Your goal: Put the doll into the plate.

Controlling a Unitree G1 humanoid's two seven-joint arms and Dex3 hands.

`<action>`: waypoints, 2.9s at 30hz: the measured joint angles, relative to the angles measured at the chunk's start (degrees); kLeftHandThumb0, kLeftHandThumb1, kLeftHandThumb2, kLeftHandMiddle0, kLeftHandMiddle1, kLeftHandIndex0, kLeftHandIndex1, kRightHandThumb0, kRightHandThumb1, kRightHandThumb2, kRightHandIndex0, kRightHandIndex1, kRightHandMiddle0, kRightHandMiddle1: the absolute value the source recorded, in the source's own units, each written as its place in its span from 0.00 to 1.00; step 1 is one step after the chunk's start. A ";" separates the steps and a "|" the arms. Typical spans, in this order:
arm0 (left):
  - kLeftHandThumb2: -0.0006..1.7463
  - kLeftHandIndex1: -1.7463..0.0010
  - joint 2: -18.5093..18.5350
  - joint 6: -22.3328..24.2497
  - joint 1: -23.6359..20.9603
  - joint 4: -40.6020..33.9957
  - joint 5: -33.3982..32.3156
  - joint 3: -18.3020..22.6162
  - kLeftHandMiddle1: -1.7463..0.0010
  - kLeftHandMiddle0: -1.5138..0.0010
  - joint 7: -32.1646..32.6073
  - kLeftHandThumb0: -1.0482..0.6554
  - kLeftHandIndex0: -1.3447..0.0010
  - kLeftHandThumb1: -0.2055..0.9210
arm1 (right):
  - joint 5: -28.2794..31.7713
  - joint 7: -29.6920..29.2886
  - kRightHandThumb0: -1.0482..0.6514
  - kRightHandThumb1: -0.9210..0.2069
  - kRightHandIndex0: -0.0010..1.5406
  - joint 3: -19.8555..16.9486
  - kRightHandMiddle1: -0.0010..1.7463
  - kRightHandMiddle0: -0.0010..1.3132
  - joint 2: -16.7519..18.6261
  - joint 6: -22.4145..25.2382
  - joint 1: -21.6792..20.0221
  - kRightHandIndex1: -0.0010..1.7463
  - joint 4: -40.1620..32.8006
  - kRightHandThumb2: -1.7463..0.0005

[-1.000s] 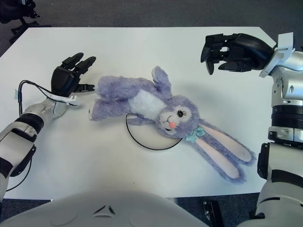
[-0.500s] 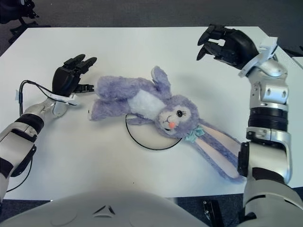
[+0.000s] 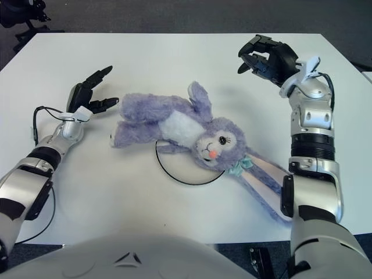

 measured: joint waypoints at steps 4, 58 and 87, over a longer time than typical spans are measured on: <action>0.16 0.15 -2.12 2.61 1.38 -3.44 -5.34 3.60 0.27 0.63 -4.84 0.60 0.79 1.00 | -1.57 -3.22 0.61 0.00 0.29 0.43 0.80 0.33 2.80 -3.87 0.02 0.81 3.48 0.85; 0.17 0.20 -14.21 22.04 12.66 -29.29 -12.42 14.44 0.16 0.68 -13.04 0.61 0.75 1.00 | -4.74 -3.78 0.61 0.00 0.25 3.98 0.83 0.29 4.87 1.82 -0.32 0.84 6.98 0.82; 0.17 0.20 -18.01 23.96 13.56 -32.72 -9.15 13.49 0.17 0.67 -9.45 0.61 0.74 1.00 | -6.11 -5.72 0.61 0.00 0.25 6.49 0.84 0.29 8.80 3.86 -0.40 0.84 5.03 0.82</action>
